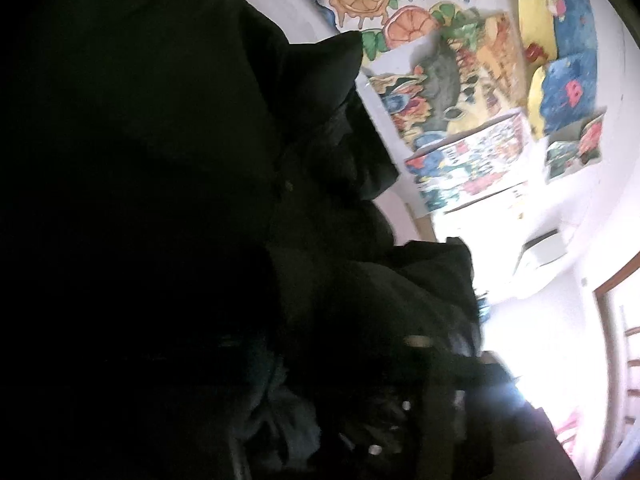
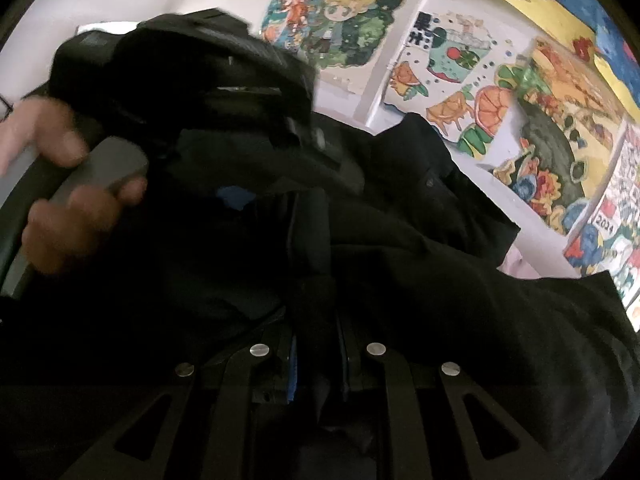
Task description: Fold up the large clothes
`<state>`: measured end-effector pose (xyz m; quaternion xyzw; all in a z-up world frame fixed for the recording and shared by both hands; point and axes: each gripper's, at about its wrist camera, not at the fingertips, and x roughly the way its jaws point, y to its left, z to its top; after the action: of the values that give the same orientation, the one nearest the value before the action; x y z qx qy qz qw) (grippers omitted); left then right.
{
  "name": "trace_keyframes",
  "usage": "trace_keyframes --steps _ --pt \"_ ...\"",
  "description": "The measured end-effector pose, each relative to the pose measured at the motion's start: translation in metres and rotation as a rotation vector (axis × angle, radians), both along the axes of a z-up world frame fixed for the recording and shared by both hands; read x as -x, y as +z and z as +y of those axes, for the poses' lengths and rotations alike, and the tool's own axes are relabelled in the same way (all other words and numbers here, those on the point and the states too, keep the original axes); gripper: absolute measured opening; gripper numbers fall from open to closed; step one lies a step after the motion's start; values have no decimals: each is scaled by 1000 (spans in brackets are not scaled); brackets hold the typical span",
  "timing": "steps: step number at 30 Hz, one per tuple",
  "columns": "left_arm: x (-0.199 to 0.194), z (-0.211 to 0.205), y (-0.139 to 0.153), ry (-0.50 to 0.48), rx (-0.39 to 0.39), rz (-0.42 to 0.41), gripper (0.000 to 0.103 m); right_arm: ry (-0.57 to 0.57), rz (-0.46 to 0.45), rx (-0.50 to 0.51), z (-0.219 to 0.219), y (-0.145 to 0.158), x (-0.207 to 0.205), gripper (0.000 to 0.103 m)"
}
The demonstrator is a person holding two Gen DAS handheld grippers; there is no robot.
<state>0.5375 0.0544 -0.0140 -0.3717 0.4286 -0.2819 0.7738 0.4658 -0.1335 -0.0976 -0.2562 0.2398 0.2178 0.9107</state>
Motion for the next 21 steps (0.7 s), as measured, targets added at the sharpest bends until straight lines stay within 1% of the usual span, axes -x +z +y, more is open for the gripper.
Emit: trace_keyframes --steps 1,2,3,5,6,7,8,9,10,12,14,17,19,20,21 --pt "0 0 -1 2 -11 -8 11 -7 -5 7 0 0 0 16" --pt "0 0 -2 1 -12 -14 9 -6 3 8 -1 0 0 16" --pt "1 0 -3 3 -16 -18 4 -2 18 8 -2 0 -2 18" --pt "1 0 3 11 -55 -57 4 6 37 4 -5 2 -2 24" --pt "1 -1 6 10 -78 -79 4 10 43 4 -6 3 0 29" --pt "2 -1 13 9 -124 -118 4 17 48 3 -7 4 2 39" --pt "3 -2 20 12 -167 -153 4 27 50 -6 -9 7 4 46" --pt "4 -3 26 12 -207 -186 4 37 48 -17 -11 10 8 59" --pt "5 -3 34 13 -262 -226 3 38 41 -24 -12 14 12 67" --pt "7 -1 43 22 -350 -275 3 34 25 -55 -18 26 20 72" --pt "11 5 50 44 -428 -314 3 32 30 -105 -26 40 24 73" --pt "15 15 57 92 -544 -362 3 -12 -9 -151 -42 58 23 76" --pt "19 27 61 132 -620 -400 3 -79 -53 -148 -55 64 14 77" --pt "19 33 62 150 -663 -403 3 -125 -63 -143 -62 65 7 77" --pt "17 36 60 155 -696 -391 3 -201 -59 -142 -73 63 -6 77"
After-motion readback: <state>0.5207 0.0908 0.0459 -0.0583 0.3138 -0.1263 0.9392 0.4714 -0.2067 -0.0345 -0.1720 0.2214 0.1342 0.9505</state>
